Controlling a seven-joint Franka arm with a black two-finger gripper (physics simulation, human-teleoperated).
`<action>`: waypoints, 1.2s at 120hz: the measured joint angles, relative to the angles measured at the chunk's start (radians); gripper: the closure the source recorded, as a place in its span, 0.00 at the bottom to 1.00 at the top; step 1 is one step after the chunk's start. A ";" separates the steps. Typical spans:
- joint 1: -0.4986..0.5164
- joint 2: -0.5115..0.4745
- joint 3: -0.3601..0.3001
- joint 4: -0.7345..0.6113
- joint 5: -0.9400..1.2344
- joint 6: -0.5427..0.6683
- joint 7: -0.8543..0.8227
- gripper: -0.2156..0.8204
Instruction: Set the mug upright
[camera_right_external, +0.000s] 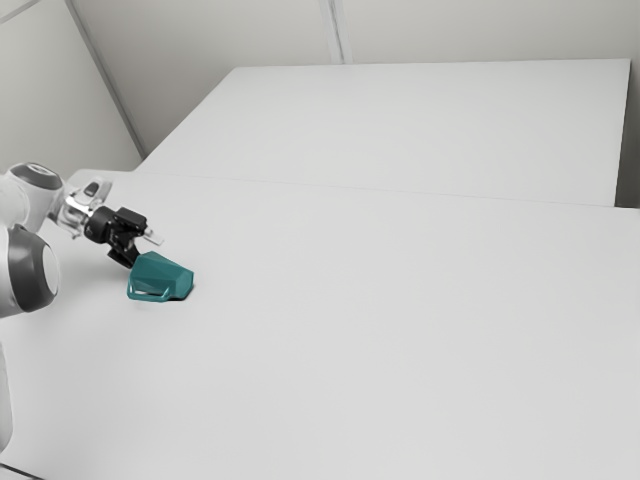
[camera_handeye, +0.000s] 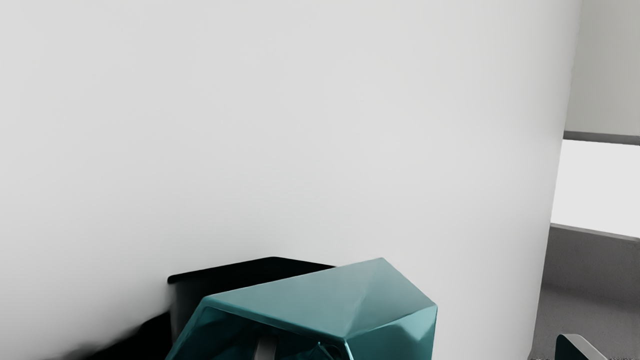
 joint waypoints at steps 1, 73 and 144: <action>0.000 0.000 -0.001 -0.001 0.000 0.000 0.000 0.21; -0.002 -0.001 -0.022 -0.015 -0.004 -0.003 0.001 0.88; -0.095 -0.149 -0.039 -0.044 0.036 -0.010 -0.024 0.95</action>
